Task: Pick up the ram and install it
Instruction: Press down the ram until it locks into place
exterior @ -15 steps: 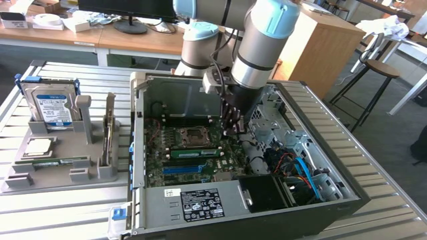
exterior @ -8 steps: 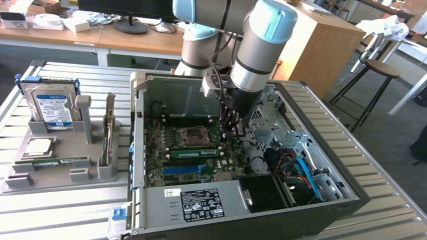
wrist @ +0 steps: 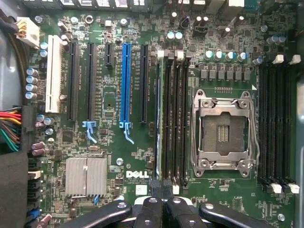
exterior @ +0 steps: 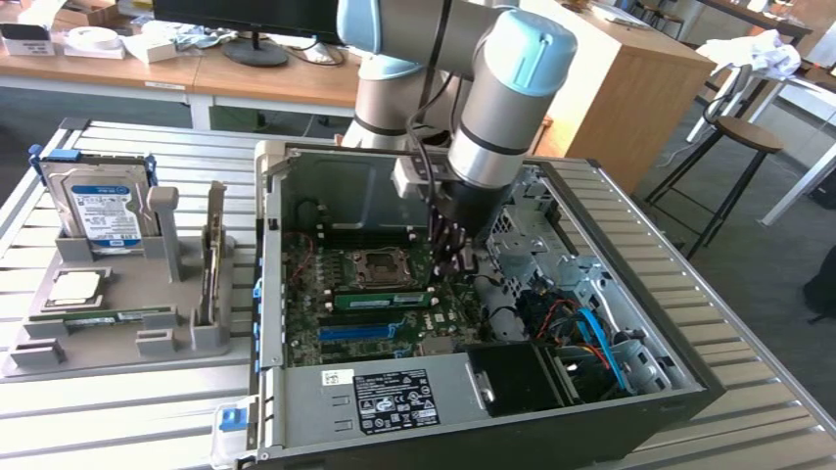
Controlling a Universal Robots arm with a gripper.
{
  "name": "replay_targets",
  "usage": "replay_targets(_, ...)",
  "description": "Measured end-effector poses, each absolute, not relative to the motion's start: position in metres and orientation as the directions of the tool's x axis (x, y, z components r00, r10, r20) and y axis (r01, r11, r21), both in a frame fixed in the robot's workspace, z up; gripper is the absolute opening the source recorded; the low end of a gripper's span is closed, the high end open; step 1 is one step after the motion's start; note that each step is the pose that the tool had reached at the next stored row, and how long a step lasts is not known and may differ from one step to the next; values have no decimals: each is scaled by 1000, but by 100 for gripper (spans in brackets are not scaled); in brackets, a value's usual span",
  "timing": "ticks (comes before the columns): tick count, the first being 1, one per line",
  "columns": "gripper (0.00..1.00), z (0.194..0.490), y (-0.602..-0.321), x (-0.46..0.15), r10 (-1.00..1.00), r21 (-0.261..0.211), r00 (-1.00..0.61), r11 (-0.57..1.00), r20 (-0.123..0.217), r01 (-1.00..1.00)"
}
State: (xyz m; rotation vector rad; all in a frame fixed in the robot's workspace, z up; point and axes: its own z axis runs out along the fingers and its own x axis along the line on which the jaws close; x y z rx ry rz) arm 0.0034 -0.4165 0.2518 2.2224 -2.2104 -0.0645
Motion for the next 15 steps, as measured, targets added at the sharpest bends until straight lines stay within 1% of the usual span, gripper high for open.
replay_targets(15,10,249,-417,7,-1000,34,5,-6,-24,-999)
